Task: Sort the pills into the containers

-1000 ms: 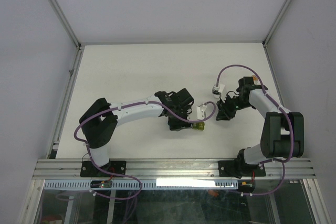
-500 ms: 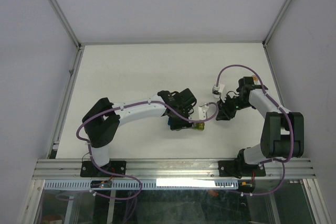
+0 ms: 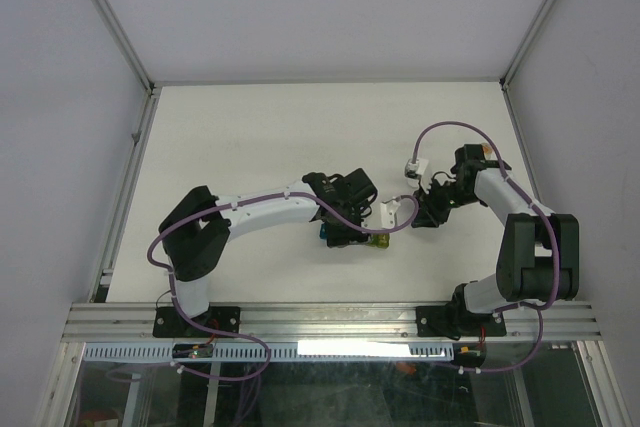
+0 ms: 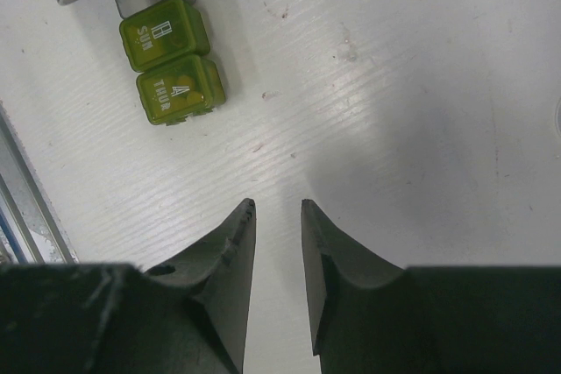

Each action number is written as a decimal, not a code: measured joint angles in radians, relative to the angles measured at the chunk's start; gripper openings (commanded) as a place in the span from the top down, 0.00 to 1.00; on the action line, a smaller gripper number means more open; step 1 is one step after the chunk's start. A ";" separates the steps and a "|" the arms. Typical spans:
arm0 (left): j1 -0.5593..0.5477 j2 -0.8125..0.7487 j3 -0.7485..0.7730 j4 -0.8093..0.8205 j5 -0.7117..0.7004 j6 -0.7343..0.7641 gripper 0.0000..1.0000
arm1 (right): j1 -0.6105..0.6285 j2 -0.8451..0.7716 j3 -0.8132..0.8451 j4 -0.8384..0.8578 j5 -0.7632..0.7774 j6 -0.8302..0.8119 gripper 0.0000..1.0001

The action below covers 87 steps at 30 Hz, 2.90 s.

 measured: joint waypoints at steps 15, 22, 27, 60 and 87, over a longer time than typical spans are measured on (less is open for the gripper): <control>0.000 -0.003 0.008 -0.009 -0.016 0.009 1.00 | 0.000 0.000 0.001 -0.011 -0.001 0.000 0.69; 0.000 0.012 0.038 -0.037 -0.027 0.013 1.00 | 0.000 0.000 0.001 -0.011 -0.001 0.000 0.69; 0.000 0.014 0.044 -0.042 -0.029 0.021 1.00 | 0.000 0.000 0.001 -0.011 -0.001 0.000 0.69; -0.006 0.048 0.083 -0.077 -0.058 0.043 1.00 | -0.005 0.000 0.001 -0.011 -0.001 0.000 0.69; -0.013 0.067 0.119 -0.120 -0.084 0.033 1.00 | -0.005 0.000 0.001 -0.011 -0.001 0.000 0.69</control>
